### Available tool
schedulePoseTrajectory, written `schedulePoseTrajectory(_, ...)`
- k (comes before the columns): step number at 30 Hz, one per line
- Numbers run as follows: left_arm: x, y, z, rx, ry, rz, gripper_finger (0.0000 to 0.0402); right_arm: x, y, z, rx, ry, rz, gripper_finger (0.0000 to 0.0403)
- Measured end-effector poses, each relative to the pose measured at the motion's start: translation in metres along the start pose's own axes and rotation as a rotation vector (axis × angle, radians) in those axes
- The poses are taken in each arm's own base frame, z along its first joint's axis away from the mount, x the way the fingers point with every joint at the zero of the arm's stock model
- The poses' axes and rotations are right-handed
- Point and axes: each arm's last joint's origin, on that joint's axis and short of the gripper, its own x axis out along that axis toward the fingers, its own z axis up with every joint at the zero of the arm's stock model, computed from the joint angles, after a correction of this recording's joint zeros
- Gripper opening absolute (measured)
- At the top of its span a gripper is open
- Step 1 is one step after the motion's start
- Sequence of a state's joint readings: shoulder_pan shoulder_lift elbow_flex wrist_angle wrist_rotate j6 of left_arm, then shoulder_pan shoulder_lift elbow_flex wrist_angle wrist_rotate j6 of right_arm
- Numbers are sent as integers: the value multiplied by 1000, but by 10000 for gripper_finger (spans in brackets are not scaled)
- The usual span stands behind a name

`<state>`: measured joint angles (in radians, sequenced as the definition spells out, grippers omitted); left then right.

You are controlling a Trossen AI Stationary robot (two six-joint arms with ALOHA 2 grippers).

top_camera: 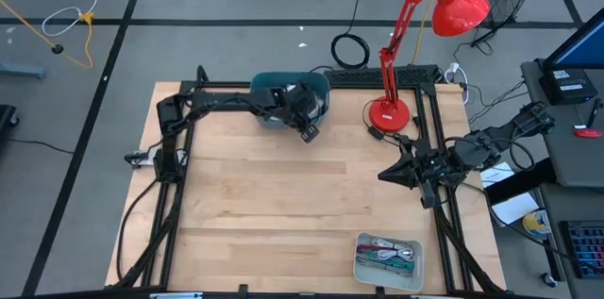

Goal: Sort cables into bins
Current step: Adjust the bins on the table

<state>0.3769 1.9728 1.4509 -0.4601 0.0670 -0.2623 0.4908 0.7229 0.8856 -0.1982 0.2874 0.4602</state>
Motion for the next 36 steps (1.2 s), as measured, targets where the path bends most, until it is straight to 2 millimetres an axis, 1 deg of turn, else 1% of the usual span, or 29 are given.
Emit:
schedulePoseTrajectory(6,-1,15,7,-35,-37,2,0,2,0,-1,8,8,-4,0)
schedulePoseTrajectory(11,-1,17,8,-41,-35,-23,0,3,0,-2,22,11,-5,0)
schedulePoseTrajectory(14,-1,12,5,-30,-14,-40,0,3,0,-2,22,10,-5,0)
schedulePoseTrajectory(19,-5,-9,-5,20,50,-67,0,3,0,-2,22,11,-5,0)
schedulePoseTrajectory(21,-9,-13,-13,46,122,-38,0,3,0,-2,21,11,-5,0)
schedulePoseTrajectory(24,-11,-14,-25,83,211,72,0,3,0,-2,17,11,-4,0)
schedulePoseTrajectory(27,-13,-7,-32,90,279,170,0,3,0,-2,13,11,-4,0)
schedulePoseTrajectory(32,-16,13,-30,48,313,226,0,3,0,-2,14,11,-4,0)
schedulePoseTrajectory(36,-19,31,-32,9,373,259,0,3,0,-1,25,11,-4,0)
